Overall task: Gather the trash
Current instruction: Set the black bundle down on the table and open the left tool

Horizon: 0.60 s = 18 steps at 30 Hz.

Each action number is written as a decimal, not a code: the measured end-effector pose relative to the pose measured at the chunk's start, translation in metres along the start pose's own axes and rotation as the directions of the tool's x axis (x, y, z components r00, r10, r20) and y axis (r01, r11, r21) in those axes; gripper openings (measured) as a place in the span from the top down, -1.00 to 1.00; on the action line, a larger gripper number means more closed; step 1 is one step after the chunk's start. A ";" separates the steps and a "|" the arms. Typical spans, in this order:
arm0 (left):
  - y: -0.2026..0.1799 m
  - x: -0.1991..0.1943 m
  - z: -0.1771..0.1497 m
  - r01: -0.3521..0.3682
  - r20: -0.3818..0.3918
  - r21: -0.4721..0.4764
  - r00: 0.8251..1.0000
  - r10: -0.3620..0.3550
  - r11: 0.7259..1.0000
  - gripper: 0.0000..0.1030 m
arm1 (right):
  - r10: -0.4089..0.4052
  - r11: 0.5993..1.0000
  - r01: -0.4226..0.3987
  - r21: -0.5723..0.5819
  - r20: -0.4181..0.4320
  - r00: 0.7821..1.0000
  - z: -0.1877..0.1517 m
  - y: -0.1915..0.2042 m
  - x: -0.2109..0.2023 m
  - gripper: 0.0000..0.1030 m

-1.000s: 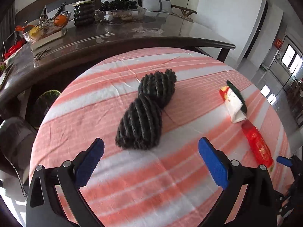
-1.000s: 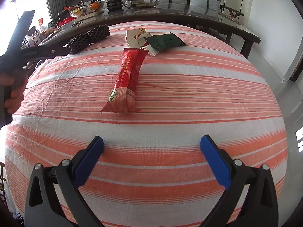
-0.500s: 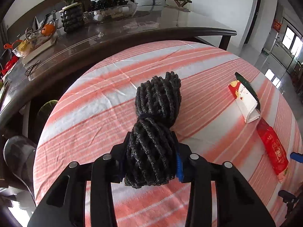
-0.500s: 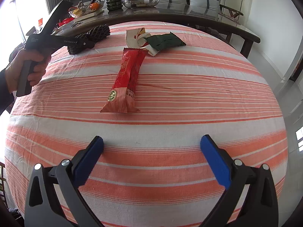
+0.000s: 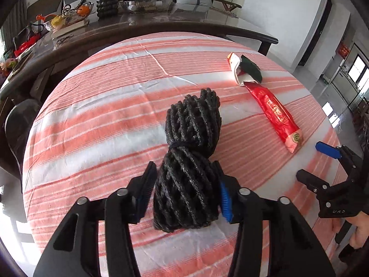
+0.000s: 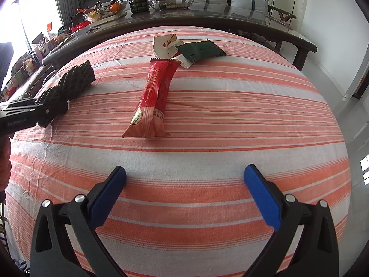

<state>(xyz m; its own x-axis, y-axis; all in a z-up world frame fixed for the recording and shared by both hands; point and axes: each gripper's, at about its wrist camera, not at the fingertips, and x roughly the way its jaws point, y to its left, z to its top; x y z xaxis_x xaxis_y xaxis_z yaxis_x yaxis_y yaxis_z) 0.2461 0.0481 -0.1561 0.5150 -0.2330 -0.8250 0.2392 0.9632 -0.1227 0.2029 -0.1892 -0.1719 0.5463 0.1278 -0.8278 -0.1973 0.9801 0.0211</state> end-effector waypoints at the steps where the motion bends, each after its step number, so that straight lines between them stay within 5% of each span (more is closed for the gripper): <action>1: -0.004 0.000 -0.003 -0.011 0.008 0.009 1.000 0.011 1.000 -0.39 | 0.000 1.000 0.000 0.000 0.000 1.000 0.000 0.000 0.000 -0.91; 8: -0.015 0.012 -0.006 -0.145 0.033 0.086 0.989 0.142 0.986 -0.82 | 0.000 1.000 0.000 0.000 0.000 1.000 0.000 0.000 0.000 -0.91; 18: -0.007 0.017 -0.003 -0.130 0.019 0.052 0.991 0.130 0.990 -0.92 | 0.001 1.000 -0.001 0.000 0.000 1.000 0.000 0.000 0.000 -0.91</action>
<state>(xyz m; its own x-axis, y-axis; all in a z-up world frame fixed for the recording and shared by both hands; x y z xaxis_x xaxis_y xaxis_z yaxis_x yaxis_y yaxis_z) 0.2502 0.0376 -0.1710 0.5572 -0.1088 -0.8232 0.2121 0.9771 0.0145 0.2028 -0.1891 -0.1719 0.5463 0.1283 -0.8277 -0.1975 0.9801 0.0216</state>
